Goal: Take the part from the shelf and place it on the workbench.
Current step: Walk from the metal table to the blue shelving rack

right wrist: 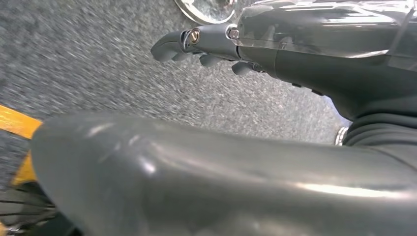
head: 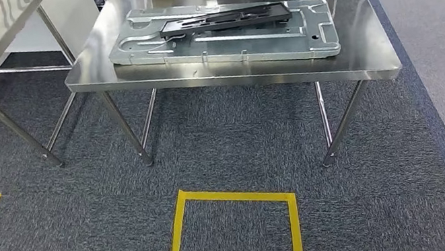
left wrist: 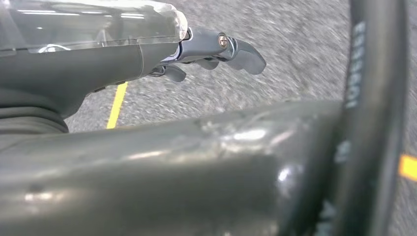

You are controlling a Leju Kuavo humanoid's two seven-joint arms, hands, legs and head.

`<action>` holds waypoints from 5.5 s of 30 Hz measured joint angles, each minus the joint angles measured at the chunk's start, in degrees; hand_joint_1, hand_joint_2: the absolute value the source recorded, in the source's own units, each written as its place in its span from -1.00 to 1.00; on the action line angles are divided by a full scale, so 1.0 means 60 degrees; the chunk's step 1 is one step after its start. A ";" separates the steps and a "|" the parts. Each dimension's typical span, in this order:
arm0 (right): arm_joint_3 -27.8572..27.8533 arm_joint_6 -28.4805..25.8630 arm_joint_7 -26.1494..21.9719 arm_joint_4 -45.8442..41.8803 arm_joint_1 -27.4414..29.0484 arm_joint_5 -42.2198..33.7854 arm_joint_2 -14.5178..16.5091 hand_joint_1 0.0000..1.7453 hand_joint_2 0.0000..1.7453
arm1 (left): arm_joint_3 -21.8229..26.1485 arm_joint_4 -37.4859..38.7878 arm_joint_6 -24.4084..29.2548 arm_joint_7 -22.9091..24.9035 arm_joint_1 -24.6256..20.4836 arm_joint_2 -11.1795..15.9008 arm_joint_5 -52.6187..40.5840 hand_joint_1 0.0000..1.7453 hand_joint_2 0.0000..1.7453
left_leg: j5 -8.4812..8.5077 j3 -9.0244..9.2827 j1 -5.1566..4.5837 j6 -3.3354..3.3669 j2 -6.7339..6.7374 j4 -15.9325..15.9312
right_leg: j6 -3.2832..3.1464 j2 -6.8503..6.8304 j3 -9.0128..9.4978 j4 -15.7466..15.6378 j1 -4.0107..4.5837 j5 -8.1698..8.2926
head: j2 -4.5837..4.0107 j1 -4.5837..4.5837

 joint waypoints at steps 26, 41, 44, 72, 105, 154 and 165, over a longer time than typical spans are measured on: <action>-0.0358 0.0728 -0.0270 0.0044 0.0026 0.0136 0.0140 -1.00 -1.00 | 0.0234 0.0556 0.0249 0.0001 -0.0191 -0.0324 -0.0121 -1.00 -1.00 | -0.0072 -0.0286 0.0120 -0.0406 0.0205 0.0435 | -0.0082 -0.0025 -0.0085 -0.0059 -0.0130 0.0137 | 0.0000 -0.0001; -0.0190 0.0733 -0.0435 0.0044 -0.0095 0.0839 -0.0001 -1.00 -1.00 | 0.0088 0.0596 -0.0211 -0.0218 -0.0275 -0.0471 -0.0705 -1.00 -1.00 | 0.0089 -0.0355 0.0068 -0.0021 -0.1114 0.0295 | 0.0104 0.1311 -0.0385 0.0359 -0.0172 0.0159 | 0.0000 0.0001; -0.0219 0.0616 -0.0723 0.0041 -0.0180 0.0600 -0.0084 -1.00 -1.00 | 0.0035 0.0601 -0.0276 -0.0411 -0.0304 -0.0504 -0.0688 -1.00 -1.00 | 0.0129 -0.0481 0.0102 -0.0206 -0.1363 0.0311 | 0.0020 0.1342 -0.0306 0.0087 -0.0150 0.0168 | 0.0000 0.0001; -0.0715 0.0842 -0.0033 0.0051 -0.0026 0.0569 0.0127 -1.00 -1.00 | 0.0174 0.0627 -0.0052 -0.0581 -0.0333 -0.0659 -0.0453 -1.00 -1.00 | 0.0118 -0.0408 0.0042 -0.0067 -0.1153 0.0291 | 0.0108 0.1398 -0.0463 0.0401 -0.0204 0.0128 | 0.0000 0.0001; -0.0972 0.0987 0.0136 0.0051 -0.0006 0.1002 0.0099 -1.00 -1.00 | -0.0030 0.0627 0.0207 -0.0701 -0.0312 -0.0513 -0.1324 -1.00 -1.00 | 0.0160 -0.0514 0.0072 -0.0320 -0.1520 0.0306 | 0.0025 0.1438 -0.0367 0.0227 -0.0204 0.0064 | 0.0000 0.0000; -0.1184 0.1043 0.0105 0.0055 -0.0471 0.1940 0.0238 -1.00 -1.00 | -0.0338 0.0661 -0.0030 -0.0201 -0.0466 -0.0087 -0.2126 -1.00 -1.00 | 0.0283 -0.0412 0.0040 -0.0096 -0.0185 0.0145 | 0.0014 0.0031 -0.0132 0.0393 -0.0101 -0.0346 | 0.0000 -0.0002; -0.0981 0.0846 -0.0225 0.0059 -0.0377 0.1563 0.0219 -1.00 -1.00 | -0.0544 0.0663 0.0057 -0.0445 -0.0507 0.0074 -0.1850 -1.00 -1.00 | 0.0246 -0.0444 0.0042 -0.0215 -0.1476 0.0256 | -0.0043 0.1450 -0.0504 0.0268 -0.0178 0.0203 | 0.0000 -0.0001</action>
